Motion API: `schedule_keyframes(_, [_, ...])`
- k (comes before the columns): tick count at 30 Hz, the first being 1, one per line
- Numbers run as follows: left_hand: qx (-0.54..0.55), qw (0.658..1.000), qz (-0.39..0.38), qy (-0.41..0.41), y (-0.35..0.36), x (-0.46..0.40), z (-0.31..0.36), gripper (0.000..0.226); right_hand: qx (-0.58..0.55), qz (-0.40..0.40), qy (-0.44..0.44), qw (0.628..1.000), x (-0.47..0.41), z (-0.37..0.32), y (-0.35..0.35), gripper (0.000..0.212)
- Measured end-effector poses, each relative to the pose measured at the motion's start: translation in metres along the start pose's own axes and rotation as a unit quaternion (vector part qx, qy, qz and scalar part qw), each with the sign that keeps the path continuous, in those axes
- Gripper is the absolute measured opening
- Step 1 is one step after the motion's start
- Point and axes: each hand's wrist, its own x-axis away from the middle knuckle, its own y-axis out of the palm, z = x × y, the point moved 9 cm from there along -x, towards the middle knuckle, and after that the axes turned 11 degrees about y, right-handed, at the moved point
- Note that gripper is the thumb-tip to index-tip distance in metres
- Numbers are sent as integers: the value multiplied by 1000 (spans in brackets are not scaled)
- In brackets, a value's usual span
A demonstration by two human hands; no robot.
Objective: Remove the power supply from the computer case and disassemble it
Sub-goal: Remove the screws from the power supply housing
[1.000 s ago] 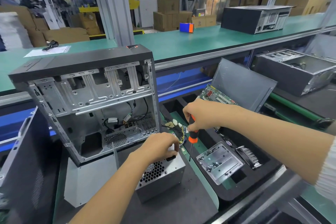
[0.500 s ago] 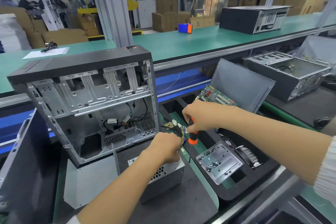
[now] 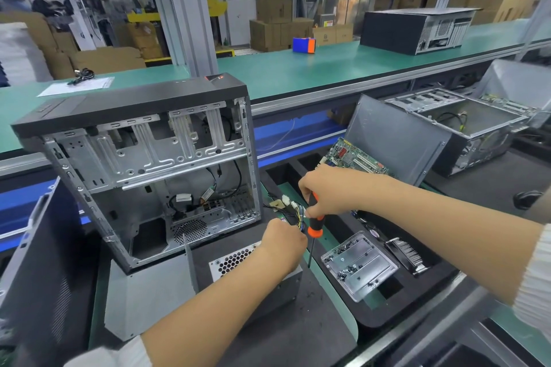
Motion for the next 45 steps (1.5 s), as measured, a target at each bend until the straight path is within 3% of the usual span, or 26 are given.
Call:
schedule_keyframes(22, [36, 996, 65, -56, 14, 5, -3, 20, -5, 5, 1, 1000, 6, 1, 0, 30])
schedule_keyframes(40, [39, 989, 133, 56, 25, 22, -9, 20, -9, -5, 7, 1000, 5, -3, -2, 31])
schedule_keyframes(45, [27, 989, 114, 85, 29, 19, -11, 34, -31, -10, 16, 999, 1, 4, 8, 31])
